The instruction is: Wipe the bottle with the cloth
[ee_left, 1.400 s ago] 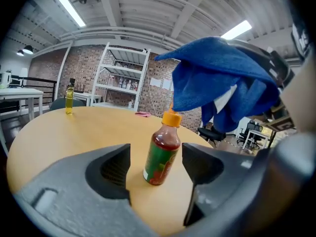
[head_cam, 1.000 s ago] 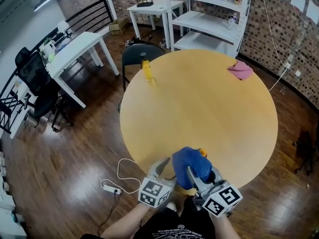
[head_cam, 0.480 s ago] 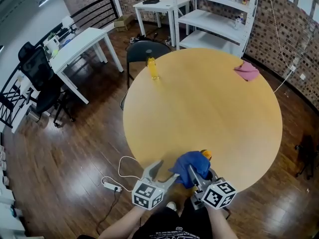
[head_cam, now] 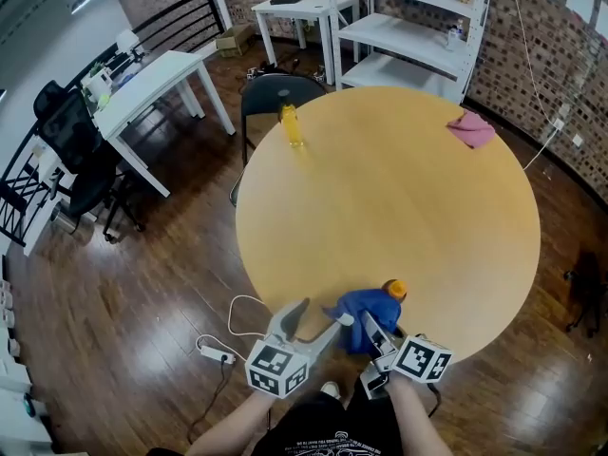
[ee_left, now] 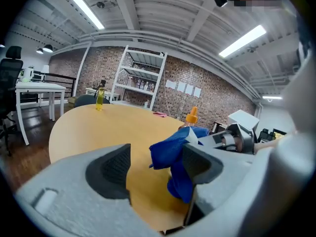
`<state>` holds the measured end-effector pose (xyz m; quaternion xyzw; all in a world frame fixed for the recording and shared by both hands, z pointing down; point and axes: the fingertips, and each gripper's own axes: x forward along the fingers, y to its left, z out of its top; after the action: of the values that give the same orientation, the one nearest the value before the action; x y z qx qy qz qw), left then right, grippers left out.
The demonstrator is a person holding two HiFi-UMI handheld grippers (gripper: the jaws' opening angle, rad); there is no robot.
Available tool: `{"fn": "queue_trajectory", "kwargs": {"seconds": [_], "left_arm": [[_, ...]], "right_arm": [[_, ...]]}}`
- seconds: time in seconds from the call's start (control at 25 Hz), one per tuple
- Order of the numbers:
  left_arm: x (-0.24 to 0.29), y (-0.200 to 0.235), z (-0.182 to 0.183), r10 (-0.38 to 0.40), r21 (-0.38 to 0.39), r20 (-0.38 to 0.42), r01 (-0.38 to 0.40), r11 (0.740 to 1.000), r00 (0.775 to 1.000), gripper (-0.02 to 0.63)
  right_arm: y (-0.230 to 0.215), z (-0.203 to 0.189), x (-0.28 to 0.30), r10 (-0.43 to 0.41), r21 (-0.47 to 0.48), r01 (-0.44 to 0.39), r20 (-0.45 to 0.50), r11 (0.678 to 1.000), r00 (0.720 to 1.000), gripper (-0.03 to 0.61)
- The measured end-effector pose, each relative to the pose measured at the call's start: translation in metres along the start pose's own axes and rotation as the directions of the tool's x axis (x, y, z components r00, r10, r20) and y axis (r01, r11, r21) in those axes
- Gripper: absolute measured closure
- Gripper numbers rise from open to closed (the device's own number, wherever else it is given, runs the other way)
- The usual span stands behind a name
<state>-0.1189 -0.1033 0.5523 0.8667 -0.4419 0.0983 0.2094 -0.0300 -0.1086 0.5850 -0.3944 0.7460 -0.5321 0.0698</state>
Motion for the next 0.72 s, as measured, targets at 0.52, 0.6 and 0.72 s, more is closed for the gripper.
{"fn": "queue_trajectory", "kwargs": {"seconds": [0.52, 0.6, 0.72], "left_arm": [[0.001, -0.013, 0.007, -0.025, 0.079, -0.015, 0.026, 0.997, 1.0, 0.287], [0.0, -0.013, 0.005, -0.023, 0.083, -0.019, 0.025, 0.996, 1.0, 0.287], [-0.003, -0.013, 0.003, -0.02, 0.073, -0.013, 0.021, 0.997, 1.0, 0.287]], "right_arm": [[-0.025, -0.029, 0.0, -0.051, 0.388, 0.075, -0.071, 0.919, 0.996, 0.471], [-0.026, -0.029, -0.001, -0.05, 0.389, 0.072, -0.067, 0.919, 0.996, 0.471], [-0.021, -0.025, -0.005, -0.033, 0.361, 0.047, -0.044, 0.931, 0.998, 0.471]]}}
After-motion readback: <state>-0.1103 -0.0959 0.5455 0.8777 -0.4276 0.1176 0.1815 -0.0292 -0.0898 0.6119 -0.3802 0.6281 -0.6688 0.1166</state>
